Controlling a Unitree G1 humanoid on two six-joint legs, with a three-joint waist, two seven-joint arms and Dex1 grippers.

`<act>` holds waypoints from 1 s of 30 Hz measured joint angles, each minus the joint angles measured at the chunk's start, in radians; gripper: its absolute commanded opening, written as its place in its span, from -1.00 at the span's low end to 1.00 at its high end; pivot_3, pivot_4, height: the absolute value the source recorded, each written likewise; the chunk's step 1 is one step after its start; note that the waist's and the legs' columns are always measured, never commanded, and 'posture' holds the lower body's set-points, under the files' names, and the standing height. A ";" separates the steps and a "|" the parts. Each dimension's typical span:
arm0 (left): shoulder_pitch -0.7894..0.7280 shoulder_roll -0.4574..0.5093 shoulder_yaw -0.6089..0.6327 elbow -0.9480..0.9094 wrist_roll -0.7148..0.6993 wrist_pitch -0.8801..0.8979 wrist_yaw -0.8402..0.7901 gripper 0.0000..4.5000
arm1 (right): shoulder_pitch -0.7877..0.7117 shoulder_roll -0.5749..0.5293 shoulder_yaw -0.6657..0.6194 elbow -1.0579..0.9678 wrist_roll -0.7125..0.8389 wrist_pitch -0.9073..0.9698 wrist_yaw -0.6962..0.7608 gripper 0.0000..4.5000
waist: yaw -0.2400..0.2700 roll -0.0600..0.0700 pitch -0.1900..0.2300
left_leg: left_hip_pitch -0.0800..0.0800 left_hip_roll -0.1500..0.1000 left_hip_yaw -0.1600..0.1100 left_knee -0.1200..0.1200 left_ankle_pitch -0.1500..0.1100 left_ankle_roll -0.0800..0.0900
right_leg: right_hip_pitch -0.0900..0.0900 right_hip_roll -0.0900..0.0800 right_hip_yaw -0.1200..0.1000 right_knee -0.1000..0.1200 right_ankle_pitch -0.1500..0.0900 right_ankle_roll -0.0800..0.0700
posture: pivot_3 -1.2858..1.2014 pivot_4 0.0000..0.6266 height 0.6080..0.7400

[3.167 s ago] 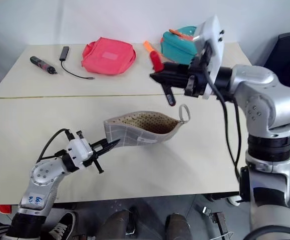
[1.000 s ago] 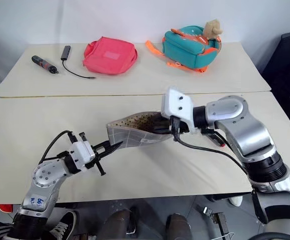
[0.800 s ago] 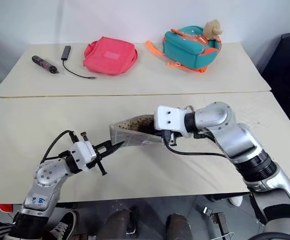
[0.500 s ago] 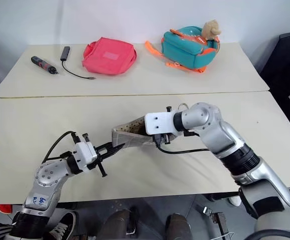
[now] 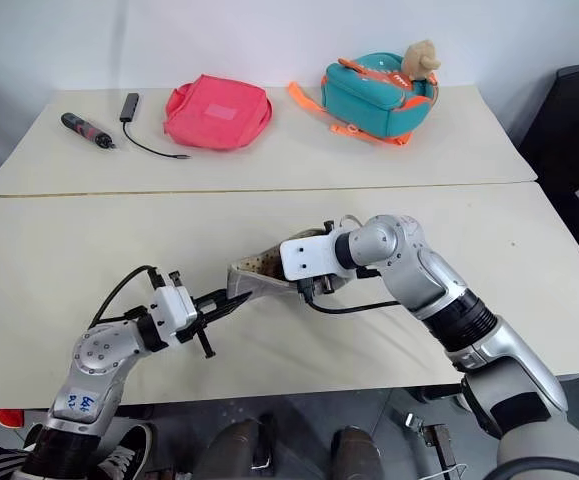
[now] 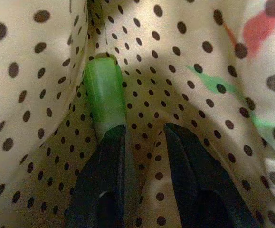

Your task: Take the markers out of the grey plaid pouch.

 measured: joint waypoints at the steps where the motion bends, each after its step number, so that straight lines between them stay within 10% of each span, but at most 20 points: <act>1: 0.001 0.000 0.000 0.000 0.000 0.001 0.000 -1.00 | 0.000 0.004 0.000 0.002 -0.008 -0.007 -0.001 -0.41 | 0.000 0.000 0.000 | 0.000 0.000 0.000 0.000 0.000 0.000 | 0.000 0.000 0.000 0.000 0.000 0.000 | 0.03 -0.52 1.00; 15: 0.006 -0.002 -0.007 0.000 0.006 0.004 0.004 -1.00 | 0.000 0.068 0.005 0.076 -0.062 -0.046 -0.031 0.10 | -0.016 0.000 0.000 | 0.001 0.000 0.000 0.000 -0.001 -0.001 | 0.001 0.000 0.000 0.000 0.000 0.000 | 0.03 -0.52 1.00; 23: 0.008 -0.002 -0.009 -0.002 0.006 0.004 0.003 -1.00 | 0.015 0.078 0.008 0.084 -0.068 -0.038 -0.014 -0.99 | -0.018 0.000 0.000 | 0.001 0.000 -0.001 0.000 -0.001 -0.001 | 0.001 0.000 -0.001 0.000 0.000 0.000 | 0.03 -0.52 1.00; 30: 0.011 -0.001 -0.008 -0.006 0.006 0.003 0.007 -1.00 | 0.042 0.088 -0.050 0.027 0.017 0.041 0.027 -0.99 | -0.018 0.000 0.000 | 0.000 0.000 -0.001 0.000 0.000 0.000 | 0.001 0.000 0.000 0.000 0.000 0.000 | 0.03 -0.52 1.00</act>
